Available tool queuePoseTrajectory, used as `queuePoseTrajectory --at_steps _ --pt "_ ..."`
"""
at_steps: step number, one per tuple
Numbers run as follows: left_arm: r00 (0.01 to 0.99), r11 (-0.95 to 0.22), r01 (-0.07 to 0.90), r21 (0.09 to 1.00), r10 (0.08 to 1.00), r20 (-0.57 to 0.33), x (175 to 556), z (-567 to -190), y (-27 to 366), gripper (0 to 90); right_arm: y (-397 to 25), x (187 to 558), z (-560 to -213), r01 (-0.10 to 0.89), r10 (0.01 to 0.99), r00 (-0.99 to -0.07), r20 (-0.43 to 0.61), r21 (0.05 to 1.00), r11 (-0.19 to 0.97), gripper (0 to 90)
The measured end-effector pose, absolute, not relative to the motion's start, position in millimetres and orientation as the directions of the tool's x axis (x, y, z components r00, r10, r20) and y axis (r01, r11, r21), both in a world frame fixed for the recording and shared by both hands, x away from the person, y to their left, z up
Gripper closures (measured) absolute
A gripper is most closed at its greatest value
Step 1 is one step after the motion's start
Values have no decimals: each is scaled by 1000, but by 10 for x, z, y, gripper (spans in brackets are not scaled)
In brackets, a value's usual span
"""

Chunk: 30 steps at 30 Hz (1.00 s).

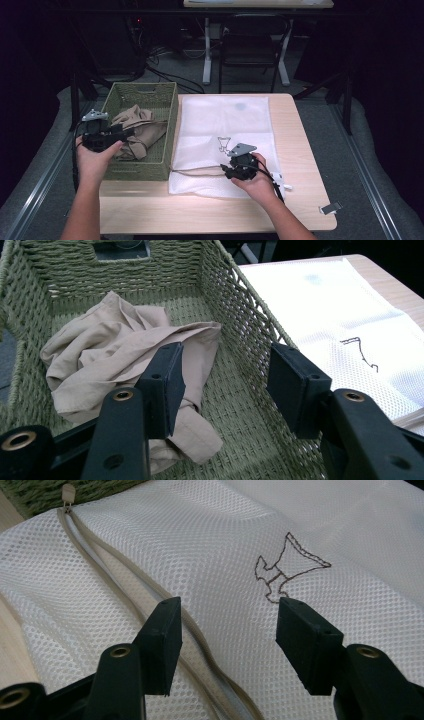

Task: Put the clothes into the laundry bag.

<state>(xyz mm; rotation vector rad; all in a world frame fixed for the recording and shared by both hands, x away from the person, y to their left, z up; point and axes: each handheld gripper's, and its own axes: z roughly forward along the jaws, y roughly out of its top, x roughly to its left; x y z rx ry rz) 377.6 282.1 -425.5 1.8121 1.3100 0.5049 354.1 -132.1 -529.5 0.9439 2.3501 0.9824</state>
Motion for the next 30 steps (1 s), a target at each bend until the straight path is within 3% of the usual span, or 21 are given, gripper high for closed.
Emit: queuePoseTrajectory --at_steps 30 --pt "371 -104 589 801 916 -154 3781 -4273 2861 486 -1104 3568 -5538 416 678 -708 -196 661 625 525"
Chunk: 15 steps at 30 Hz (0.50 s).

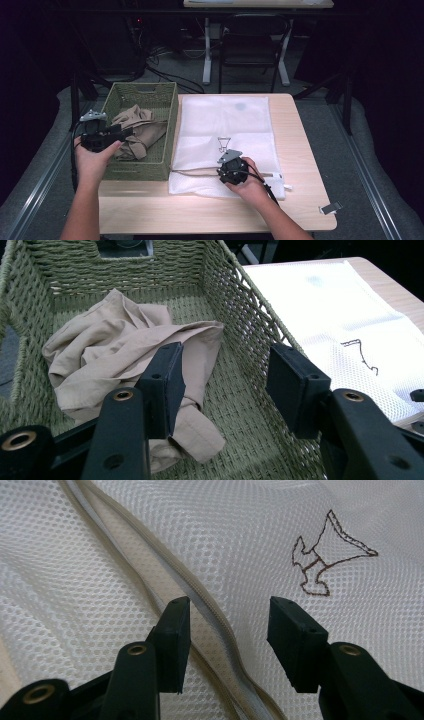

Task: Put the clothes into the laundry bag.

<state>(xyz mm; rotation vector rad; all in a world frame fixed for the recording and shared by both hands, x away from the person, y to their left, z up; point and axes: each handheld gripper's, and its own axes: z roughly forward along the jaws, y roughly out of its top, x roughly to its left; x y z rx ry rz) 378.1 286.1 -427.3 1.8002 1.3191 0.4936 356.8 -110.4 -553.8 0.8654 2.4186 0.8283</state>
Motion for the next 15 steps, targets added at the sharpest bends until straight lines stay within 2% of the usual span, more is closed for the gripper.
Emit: queuePoseTrajectory --at_steps 9,12,15 --pt "367 -99 588 803 917 -157 3778 -4268 2876 486 -1123 3641 -5573 445 694 -697 -180 651 615 578" --pt "370 -101 586 804 916 -154 3773 -4265 2874 486 -1137 3639 -5568 446 690 -701 -181 644 622 658" --pt "369 -98 585 805 916 -157 3772 -4267 2865 486 -1156 3625 -5567 441 686 -702 -191 640 630 667"
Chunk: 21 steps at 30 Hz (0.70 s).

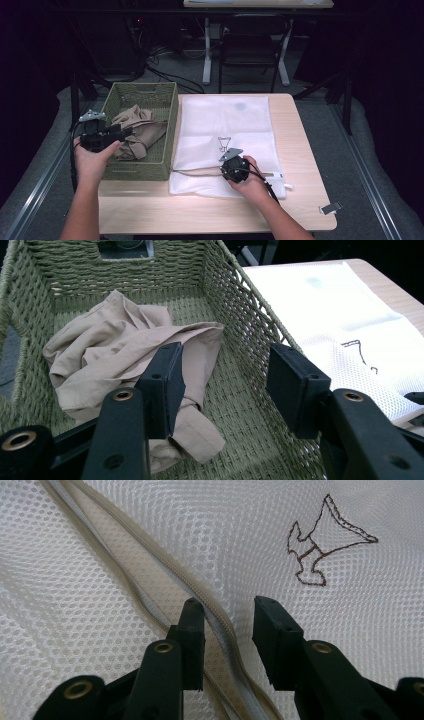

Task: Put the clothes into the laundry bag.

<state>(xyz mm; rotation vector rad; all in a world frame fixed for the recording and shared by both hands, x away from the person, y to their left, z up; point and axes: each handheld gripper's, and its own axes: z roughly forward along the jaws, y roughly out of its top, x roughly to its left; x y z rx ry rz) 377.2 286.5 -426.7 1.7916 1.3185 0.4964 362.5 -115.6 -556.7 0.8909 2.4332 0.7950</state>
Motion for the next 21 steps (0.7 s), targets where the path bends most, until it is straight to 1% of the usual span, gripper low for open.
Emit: queuePoseTrajectory --at_steps 2,4,8,14,21 --pt "369 -98 585 805 916 -157 3772 -4268 2865 486 -1187 3614 -5571 442 687 -699 -199 635 634 671" --pt "369 -99 585 805 916 -155 3773 -4269 2863 486 -1238 3618 -5582 453 697 -691 -193 636 625 708" --pt "369 -102 588 802 917 -154 3773 -4266 2861 486 -1264 3633 -5576 463 707 -683 -182 641 612 748" --pt "370 -106 588 802 917 -150 3779 -4272 2859 486 -1236 3644 -5540 445 698 -689 -193 648 618 815" --pt "367 -101 586 804 918 -152 3774 -4271 2864 486 -1219 3657 -5482 430 689 -696 -204 649 627 847"
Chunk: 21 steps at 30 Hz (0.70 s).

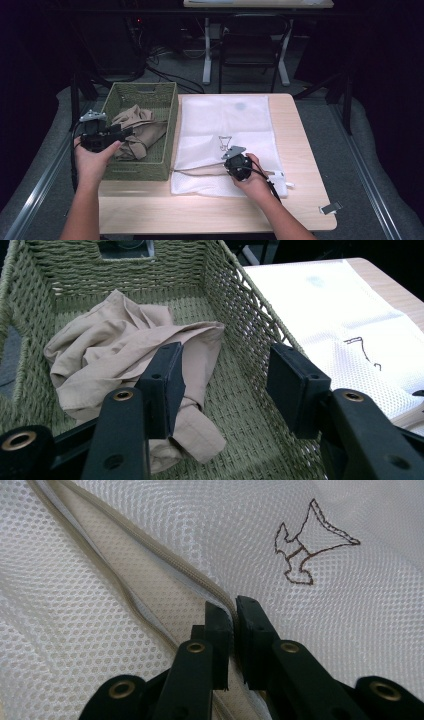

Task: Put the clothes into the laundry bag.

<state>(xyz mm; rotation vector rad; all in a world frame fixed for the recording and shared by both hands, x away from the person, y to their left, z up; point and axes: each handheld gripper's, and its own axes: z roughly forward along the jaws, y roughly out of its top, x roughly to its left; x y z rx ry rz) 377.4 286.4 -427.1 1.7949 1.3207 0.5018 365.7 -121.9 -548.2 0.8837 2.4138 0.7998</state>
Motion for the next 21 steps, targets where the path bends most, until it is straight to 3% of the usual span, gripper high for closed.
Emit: queuePoseTrajectory --at_steps 21 --pt "361 -114 603 790 921 -143 3809 -4323 2833 486 -1273 3777 -5049 420 729 -662 -175 720 553 863"
